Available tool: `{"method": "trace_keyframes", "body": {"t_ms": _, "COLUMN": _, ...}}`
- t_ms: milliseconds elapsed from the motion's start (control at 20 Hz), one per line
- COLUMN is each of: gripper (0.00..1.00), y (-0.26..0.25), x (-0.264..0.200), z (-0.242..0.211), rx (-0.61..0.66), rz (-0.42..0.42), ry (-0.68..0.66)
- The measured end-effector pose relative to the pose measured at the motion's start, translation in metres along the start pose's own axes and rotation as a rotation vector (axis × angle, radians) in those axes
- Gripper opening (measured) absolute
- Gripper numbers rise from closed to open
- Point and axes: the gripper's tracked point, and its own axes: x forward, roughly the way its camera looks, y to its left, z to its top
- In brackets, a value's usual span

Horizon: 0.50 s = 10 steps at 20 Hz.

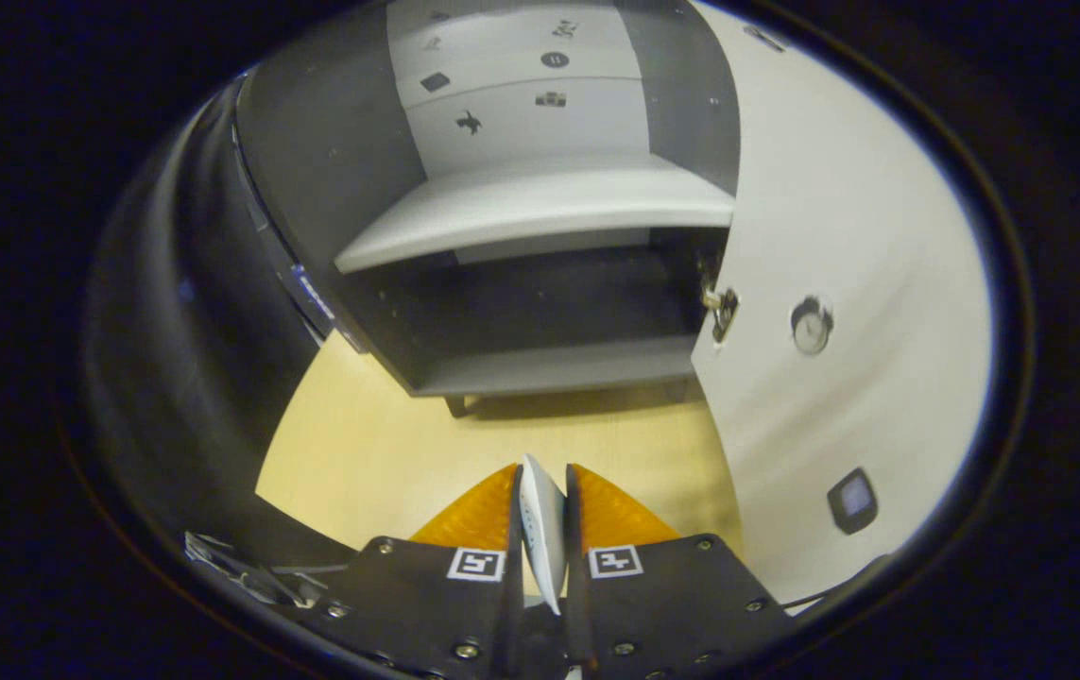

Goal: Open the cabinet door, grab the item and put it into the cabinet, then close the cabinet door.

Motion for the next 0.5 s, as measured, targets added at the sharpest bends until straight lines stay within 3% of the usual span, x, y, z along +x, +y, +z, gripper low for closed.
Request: {"method": "trace_keyframes", "body": {"t_ms": 500, "gripper": 0.18, "y": 0.028, "x": -0.023, "z": 0.159, "rx": -0.003, "rz": 0.048, "ry": -0.192}}
